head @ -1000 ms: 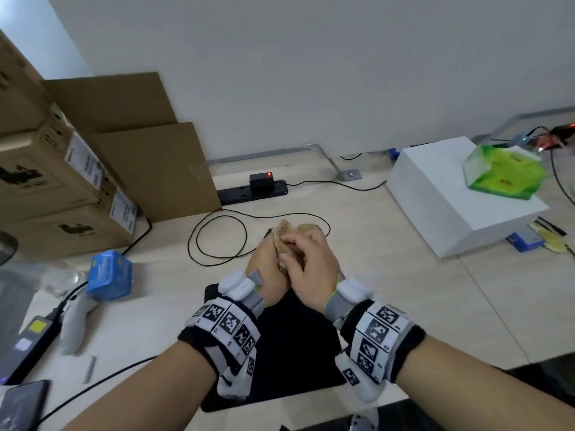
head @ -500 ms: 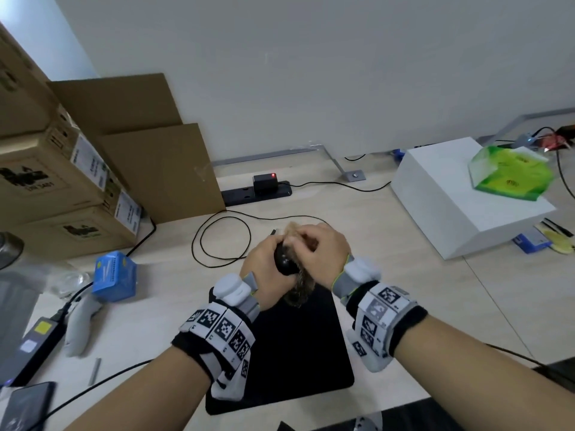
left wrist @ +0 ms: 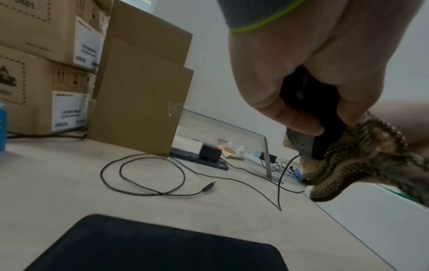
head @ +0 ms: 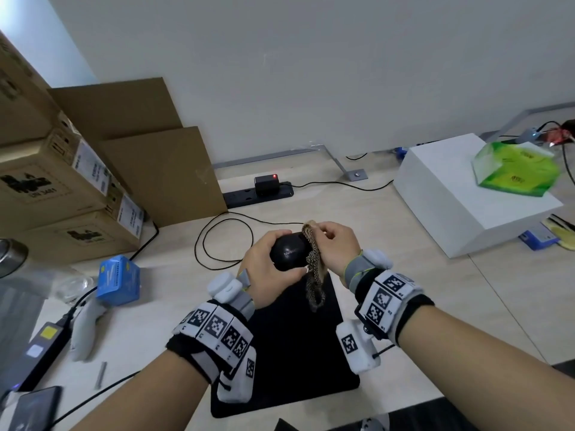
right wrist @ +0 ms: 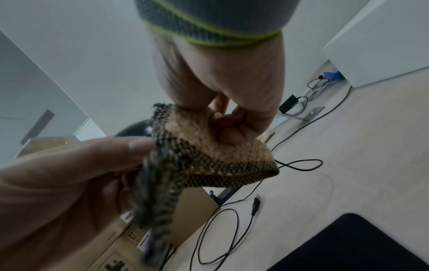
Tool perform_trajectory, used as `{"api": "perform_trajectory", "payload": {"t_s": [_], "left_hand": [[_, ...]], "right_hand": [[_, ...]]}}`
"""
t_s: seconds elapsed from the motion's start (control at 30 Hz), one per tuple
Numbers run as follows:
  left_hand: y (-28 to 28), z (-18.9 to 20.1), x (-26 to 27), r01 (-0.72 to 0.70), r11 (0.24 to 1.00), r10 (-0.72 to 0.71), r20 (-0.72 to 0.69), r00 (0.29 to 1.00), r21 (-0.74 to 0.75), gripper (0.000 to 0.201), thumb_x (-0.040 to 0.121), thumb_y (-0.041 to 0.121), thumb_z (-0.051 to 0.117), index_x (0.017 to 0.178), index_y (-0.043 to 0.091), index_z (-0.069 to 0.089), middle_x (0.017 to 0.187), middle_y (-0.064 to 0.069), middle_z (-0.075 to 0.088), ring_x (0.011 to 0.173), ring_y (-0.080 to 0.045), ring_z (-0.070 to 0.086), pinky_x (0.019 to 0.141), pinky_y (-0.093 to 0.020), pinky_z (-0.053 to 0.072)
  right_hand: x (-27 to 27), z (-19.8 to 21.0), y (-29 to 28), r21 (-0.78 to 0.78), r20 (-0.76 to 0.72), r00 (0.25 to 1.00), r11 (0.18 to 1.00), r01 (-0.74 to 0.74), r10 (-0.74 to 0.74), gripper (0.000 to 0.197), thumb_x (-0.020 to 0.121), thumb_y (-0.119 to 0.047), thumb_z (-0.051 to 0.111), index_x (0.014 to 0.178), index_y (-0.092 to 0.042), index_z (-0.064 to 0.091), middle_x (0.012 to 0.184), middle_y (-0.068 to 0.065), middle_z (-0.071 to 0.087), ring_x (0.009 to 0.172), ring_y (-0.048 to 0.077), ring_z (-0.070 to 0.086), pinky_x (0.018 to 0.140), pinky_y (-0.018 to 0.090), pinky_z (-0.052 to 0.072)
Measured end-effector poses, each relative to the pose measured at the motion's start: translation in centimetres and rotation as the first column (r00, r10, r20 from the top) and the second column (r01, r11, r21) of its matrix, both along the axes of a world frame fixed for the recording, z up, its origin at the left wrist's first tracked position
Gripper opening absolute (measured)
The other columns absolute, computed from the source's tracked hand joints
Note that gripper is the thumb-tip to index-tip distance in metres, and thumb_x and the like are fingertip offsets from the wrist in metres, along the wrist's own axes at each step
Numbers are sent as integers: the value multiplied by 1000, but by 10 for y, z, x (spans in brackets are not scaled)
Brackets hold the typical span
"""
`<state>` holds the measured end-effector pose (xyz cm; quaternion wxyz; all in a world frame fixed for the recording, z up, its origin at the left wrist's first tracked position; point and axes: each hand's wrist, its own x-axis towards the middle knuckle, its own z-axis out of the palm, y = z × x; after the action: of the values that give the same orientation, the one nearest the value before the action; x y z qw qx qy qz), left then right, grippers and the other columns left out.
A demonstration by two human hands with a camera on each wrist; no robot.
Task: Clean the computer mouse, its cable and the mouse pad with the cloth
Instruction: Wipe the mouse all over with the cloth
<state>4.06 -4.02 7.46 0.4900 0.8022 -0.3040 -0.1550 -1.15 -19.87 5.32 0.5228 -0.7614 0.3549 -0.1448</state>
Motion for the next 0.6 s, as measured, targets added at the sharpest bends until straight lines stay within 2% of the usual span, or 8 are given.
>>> {"api": "perform_trajectory", "payload": {"t_s": [0.07, 0.17, 0.23, 0.33, 0.4, 0.5, 0.53, 0.6], "left_hand": [[1, -5, 5, -1, 1000, 0, -75, 997, -5, 61, 64, 18, 84, 118, 30, 57, 106, 10, 64, 95, 1, 62, 82, -12, 49], [2, -7, 10, -42, 997, 16, -359, 933, -66, 53, 71, 10, 78, 114, 32, 59, 116, -9, 58, 94, -28, 68, 78, -40, 60], [4, -8, 9, -82, 988, 13, -452, 892, -133, 47, 80, -3, 70, 115, 27, 58, 118, -14, 53, 93, -33, 68, 73, -40, 61], [6, -10, 4, -110, 978, 30, -399, 916, -179, 35, 87, 0, 64, 110, 27, 60, 117, -8, 55, 100, -29, 64, 71, -34, 60], [6, -13, 0, -75, 988, 37, -265, 963, -133, 33, 88, 7, 65, 112, 28, 57, 115, -4, 59, 102, -25, 64, 78, -36, 59], [4, -16, -2, -41, 999, 40, -44, 998, -1, 54, 85, 16, 68, 129, 33, 42, 118, -1, 62, 105, -17, 62, 90, -30, 50], [3, -15, -3, -39, 999, 39, -10, 999, 29, 64, 84, 15, 69, 135, 35, 35, 118, -2, 62, 104, -15, 62, 90, -26, 48], [-1, -16, -3, -19, 996, 16, 37, 999, 90, 82, 84, 11, 69, 146, 36, 21, 116, -2, 63, 99, -15, 63, 85, -25, 47]], "right_hand": [[0, 0, -2, 12, 25, 1000, 1000, -3, 3, 35, 88, -48, 57, 78, -18, 72, 71, 2, 71, 69, 25, 65, 69, 36, 53], [0, -1, -15, 104, 83, 993, 991, 79, -88, 26, 88, -39, 57, 79, -19, 71, 73, 3, 68, 66, 21, 60, 69, 43, 55], [-2, 2, -24, 309, 119, 972, 938, 158, -203, 21, 92, -34, 56, 84, -19, 69, 76, 6, 65, 67, 22, 59, 62, 40, 55], [-12, 15, -32, 593, 160, 958, 799, 99, -237, 21, 99, -31, 48, 99, -17, 64, 79, 6, 64, 63, 22, 59, 55, 29, 53], [-13, 15, -31, 615, 177, 962, 787, 59, -210, 23, 100, -33, 45, 97, -20, 64, 84, 3, 65, 69, 22, 59, 59, 31, 53], [-8, 7, -15, 287, 113, 993, 958, 0, -34, 20, 97, -33, 50, 85, -29, 66, 80, -3, 65, 77, 21, 59, 68, 32, 49], [-7, 3, -7, 150, 87, 994, 985, -82, 69, 18, 95, -32, 53, 85, -29, 68, 81, -2, 67, 77, 19, 60, 71, 30, 48], [-8, -5, 10, -121, 0, 980, 973, -197, 199, 20, 93, -31, 54, 90, -21, 71, 84, 3, 69, 76, 15, 60, 69, 24, 41]]}}
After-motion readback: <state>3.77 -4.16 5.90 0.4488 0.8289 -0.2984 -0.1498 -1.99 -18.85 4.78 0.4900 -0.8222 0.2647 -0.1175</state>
